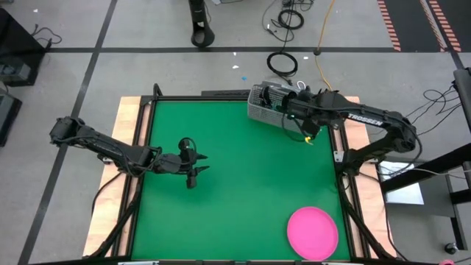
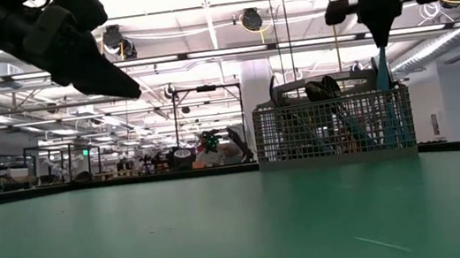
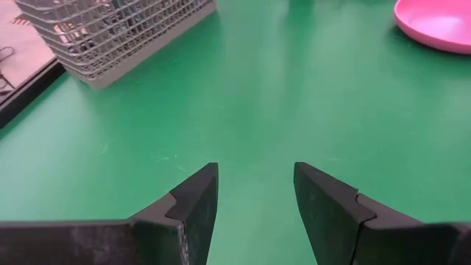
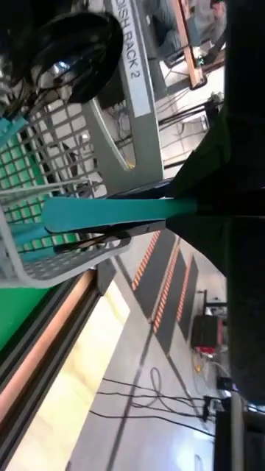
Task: Sort silverware
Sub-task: Put the blue table knife into the silverware basket, then return to Home Position
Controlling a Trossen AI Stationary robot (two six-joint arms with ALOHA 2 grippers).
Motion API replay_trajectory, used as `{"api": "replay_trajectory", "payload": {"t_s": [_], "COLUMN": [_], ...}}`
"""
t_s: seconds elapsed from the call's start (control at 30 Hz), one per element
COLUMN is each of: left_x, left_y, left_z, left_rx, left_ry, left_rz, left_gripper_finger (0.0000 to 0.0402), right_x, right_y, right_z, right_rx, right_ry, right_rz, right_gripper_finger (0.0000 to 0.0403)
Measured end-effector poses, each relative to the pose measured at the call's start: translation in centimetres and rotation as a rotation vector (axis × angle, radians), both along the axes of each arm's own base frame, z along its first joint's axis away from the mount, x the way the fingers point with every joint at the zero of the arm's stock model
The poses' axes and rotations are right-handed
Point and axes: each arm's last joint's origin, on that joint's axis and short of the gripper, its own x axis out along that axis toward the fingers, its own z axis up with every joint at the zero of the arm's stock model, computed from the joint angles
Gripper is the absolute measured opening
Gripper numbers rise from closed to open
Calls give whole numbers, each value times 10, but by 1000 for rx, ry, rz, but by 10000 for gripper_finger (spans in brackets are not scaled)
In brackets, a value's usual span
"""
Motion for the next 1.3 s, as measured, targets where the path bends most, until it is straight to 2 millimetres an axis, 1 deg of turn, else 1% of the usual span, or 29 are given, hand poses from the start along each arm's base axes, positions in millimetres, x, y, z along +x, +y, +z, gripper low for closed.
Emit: {"api": "replay_trajectory", "payload": {"t_s": [0.1, 0.17, 0.4, 0.57, 0.7, 0.8, 1.03, 1.1, 1.3], "left_x": [0, 0, 0, 0, 0, 0, 0, 0, 0], "left_y": [2, 2, 2, 2, 2, 2, 2, 2, 2], "left_z": [0, 0, 0, 0, 0, 0, 0, 0, 0], "left_rx": [0, 1, 3, 14, 27, 29, 30, 31, 31], "left_ry": [0, 0, 2, 6, 8, 8, 8, 8, 9], "left_rz": [9, 12, 10, 4, -4, -5, -6, -6, -6], "left_gripper_finger": [180, 180, 180, 180, 180, 180, 180, 180, 180], "right_x": [5, 8, 13, 14, 19, 19, 17, 18, 19], "right_y": [-6, -9, -20, -23, -23, -24, -23, -23, -24], "right_z": [-6, -11, -40, -54, -59, -64, -71, -71, -71], "right_rx": [3, 53, 162, 184, 214, 232, 249, 266, 240], "right_ry": [35, 51, 175, 177, 112, 98, 80, 58, 50], "right_rz": [-14, -19, -27, -47, -45, -48, -83, -90, -89], "right_gripper_finger": [9, 9, 9, 9, 9, 11, 47, 56, 78]}}
